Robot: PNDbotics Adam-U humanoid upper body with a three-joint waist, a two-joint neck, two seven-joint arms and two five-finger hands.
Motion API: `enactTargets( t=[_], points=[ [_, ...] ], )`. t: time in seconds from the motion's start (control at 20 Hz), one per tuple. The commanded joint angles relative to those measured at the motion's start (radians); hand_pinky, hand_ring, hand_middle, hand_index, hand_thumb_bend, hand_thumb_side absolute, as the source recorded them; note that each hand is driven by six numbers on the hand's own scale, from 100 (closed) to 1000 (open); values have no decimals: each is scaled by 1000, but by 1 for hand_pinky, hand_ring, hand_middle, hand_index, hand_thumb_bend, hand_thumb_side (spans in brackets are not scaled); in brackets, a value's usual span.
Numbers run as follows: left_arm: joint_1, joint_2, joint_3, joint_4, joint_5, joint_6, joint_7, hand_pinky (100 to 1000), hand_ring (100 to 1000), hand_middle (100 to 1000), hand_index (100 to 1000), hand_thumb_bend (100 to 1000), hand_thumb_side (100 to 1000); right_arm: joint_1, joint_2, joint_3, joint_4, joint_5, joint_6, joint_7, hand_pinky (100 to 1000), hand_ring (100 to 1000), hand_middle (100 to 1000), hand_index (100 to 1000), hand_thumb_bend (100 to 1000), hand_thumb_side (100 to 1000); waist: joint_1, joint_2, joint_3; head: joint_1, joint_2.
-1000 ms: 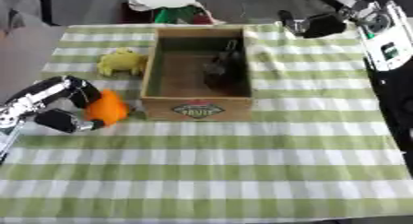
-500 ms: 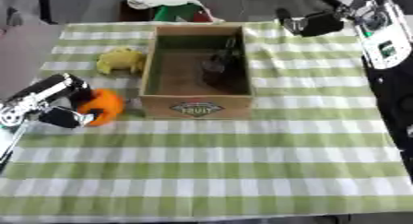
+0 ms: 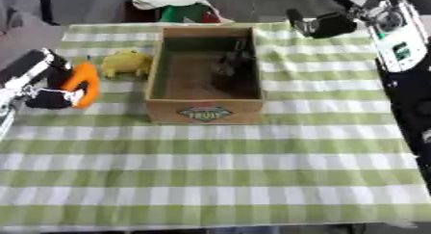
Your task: Pick up objects on the table and place them in the box.
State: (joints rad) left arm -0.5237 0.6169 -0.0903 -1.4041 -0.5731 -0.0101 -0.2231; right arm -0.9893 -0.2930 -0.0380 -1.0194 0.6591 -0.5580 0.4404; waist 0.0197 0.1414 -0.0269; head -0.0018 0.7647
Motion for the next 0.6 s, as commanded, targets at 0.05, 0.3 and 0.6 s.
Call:
enactTargets(
  t=[0.05, 0.3, 0.6],
  points=[
    [-20, 42, 32, -59, -47, 16, 49, 394, 221, 117, 273, 100, 100, -18, -9, -11, -22, 5, 4, -2, 918, 1000, 812, 915, 100, 229, 3, -18, 1, -1, 5],
    [-42, 44, 20, -56, -123, 58, 280, 397, 225, 120, 276, 100, 100, -17, -3, -8, -20, 8, 2, 1, 919, 1000, 812, 914, 100, 231, 4, -21, -5, 3, 5],
    [-151, 17, -18, 94, -68, 40, 459, 401, 234, 130, 287, 100, 100, -22, 19, 12, 1, 10, -17, 30, 918, 1000, 813, 916, 100, 237, 6, -24, -21, 18, 5]
  ],
)
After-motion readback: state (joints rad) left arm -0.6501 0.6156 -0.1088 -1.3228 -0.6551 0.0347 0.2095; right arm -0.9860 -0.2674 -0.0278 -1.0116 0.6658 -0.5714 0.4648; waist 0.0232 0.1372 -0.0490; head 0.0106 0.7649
